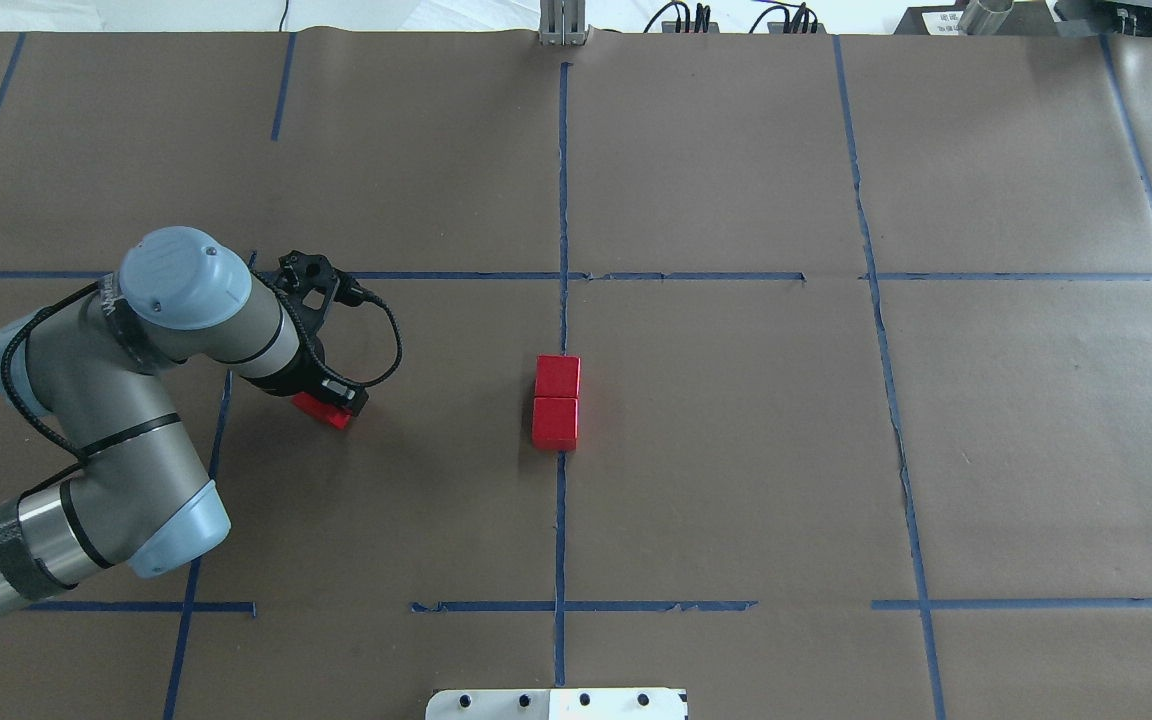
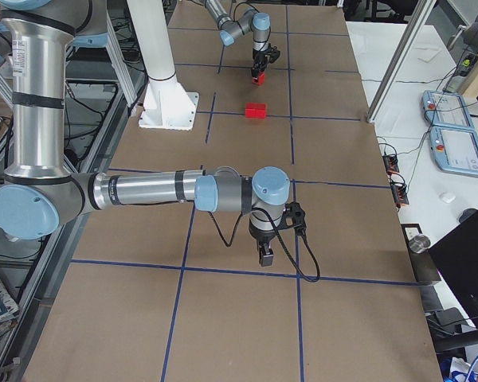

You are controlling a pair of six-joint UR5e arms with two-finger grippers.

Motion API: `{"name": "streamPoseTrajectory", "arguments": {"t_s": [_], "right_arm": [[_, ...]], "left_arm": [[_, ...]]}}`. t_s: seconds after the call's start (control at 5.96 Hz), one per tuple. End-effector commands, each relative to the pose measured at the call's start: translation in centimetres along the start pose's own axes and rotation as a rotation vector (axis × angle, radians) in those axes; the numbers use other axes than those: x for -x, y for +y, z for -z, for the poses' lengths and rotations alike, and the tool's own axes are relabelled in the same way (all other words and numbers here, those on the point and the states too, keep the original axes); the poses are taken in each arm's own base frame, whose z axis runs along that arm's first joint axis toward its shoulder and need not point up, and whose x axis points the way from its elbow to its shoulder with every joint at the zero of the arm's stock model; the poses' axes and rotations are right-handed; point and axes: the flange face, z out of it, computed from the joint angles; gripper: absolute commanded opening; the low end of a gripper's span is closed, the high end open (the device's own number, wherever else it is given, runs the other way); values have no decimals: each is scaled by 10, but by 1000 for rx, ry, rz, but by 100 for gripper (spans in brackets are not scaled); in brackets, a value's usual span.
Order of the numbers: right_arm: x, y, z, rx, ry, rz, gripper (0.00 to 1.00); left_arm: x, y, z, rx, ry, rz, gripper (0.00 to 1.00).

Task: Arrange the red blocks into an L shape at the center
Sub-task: 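Grasp the last red cube with the left gripper and lift it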

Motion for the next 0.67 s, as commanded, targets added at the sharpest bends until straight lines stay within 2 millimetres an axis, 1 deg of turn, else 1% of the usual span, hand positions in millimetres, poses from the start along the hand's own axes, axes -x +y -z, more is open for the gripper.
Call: {"name": "streamPoseTrajectory", "arguments": {"t_s": [0.0,0.17,0.34,0.5], "right_arm": [[0,0,0,0,0,0,100],[0,1,-1,1,-1,-1,100],[0,1,-1,1,-1,-1,100],[-1,2,-2,3,-1,-3,100]], "left_arm": [[-48,-32,36,-2,6,348,24],[-57,-30,49,-9,32,506,24],[-64,-28,51,-12,40,802,24],[-73,-31,59,-14,61,1078,23]]}}
